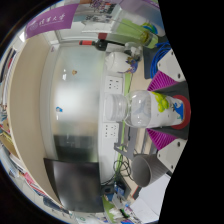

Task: Pour water

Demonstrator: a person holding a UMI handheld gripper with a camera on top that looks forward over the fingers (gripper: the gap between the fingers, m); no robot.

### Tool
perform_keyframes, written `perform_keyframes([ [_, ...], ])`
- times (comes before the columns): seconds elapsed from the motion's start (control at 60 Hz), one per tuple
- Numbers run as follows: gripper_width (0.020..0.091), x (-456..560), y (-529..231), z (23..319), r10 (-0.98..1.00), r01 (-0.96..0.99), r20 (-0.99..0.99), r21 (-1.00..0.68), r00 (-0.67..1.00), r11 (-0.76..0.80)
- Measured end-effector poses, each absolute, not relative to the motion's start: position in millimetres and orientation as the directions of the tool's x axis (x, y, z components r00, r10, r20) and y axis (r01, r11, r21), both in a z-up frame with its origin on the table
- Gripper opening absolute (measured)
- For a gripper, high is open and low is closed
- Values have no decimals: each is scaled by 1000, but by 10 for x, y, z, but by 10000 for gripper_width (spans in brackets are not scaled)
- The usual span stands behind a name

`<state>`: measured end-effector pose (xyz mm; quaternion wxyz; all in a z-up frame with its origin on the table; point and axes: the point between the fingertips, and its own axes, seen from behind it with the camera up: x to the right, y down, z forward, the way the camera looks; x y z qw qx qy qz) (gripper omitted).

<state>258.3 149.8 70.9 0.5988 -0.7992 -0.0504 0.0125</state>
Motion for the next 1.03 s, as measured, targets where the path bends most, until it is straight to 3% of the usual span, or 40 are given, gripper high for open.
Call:
perform_keyframes([
  [0.067, 710, 2616, 1404, 682, 75, 54, 32, -949, 997, -310],
  [0.133, 767, 2641, 1258, 705, 55, 60, 45, -947, 997, -315],
  [0.283, 773, 2536, 740, 792, 26, 51, 44, -927, 999, -371],
  [0.55, 781, 2162, 7, 1811, -31, 5, 17, -936, 999, -352],
  [0.75, 778, 2082, -243, 2335, -65, 1, 22, -951, 998, -309],
  [1.033, 780, 2044, -384, 2546, -111, -47, -16, -958, 994, -283],
])
